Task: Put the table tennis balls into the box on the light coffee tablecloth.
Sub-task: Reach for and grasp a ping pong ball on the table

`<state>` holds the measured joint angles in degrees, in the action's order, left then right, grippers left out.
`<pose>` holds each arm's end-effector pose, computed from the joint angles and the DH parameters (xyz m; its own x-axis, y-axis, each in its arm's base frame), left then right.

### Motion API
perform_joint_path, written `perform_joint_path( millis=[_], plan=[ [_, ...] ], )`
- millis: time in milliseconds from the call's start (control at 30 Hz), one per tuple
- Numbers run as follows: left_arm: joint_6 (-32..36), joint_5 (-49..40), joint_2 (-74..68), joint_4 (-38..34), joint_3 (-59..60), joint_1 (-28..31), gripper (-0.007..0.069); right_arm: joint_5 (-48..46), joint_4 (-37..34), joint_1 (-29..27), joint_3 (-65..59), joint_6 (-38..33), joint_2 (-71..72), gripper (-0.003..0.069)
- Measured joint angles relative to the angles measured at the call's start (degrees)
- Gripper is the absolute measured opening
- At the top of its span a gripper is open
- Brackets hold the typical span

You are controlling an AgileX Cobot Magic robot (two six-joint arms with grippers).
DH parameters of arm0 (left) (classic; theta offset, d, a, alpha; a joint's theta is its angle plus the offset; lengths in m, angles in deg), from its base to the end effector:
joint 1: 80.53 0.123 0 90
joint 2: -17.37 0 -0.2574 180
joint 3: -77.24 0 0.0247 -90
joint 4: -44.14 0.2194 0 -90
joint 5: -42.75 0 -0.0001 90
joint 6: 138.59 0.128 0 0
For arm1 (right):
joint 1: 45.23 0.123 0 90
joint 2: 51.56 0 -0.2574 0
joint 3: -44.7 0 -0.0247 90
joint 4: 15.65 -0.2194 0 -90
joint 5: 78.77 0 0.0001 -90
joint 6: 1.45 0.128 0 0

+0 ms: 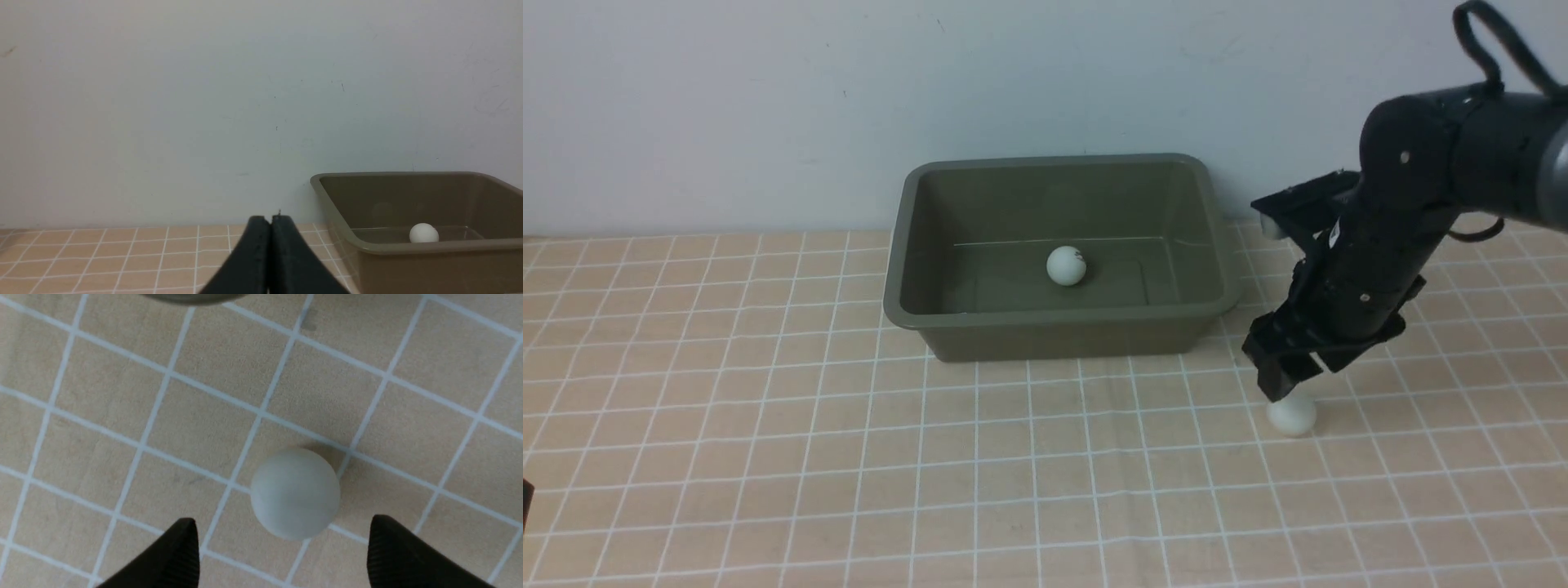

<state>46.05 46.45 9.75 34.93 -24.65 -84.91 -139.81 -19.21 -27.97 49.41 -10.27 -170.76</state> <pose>0.0885 -0.0055 0.2156 0.1317 -0.0897 -0.9872 0.0769 0.9938 -0.0800 0.3278 0.1091 0.1518 -0.9076 -0.4111 -0.0848 -0.4156 0.9085 0.0440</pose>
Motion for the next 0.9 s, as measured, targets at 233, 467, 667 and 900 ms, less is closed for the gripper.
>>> perform_joint_path(
  millis=[233, 467, 667, 900],
  plan=[
    [0.0, 0.0, 0.0, 0.0, 0.0, 0.0, -0.0064, 2.4, 0.1, 0.0, 0.0, 0.0, -4.4, 0.0498],
    [0.0, 0.0, 0.0, 0.0, 0.0, 0.0, -0.0064, 2.9, 0.1, 0.0, 0.0, 0.0, -7.0, 0.0417],
    [0.0, 0.0, 0.0, 0.0, 0.0, 0.0, -0.0064, -2.8, 0.2, 0.0, 3.3, 0.0, -7.2, 0.0362],
    [0.0, 0.0, 0.0, 0.0, 0.0, 0.0, -0.0064, -8.9, -0.7, 0.0, 20.0, 1.8, -7.2, 0.0362]
  ],
)
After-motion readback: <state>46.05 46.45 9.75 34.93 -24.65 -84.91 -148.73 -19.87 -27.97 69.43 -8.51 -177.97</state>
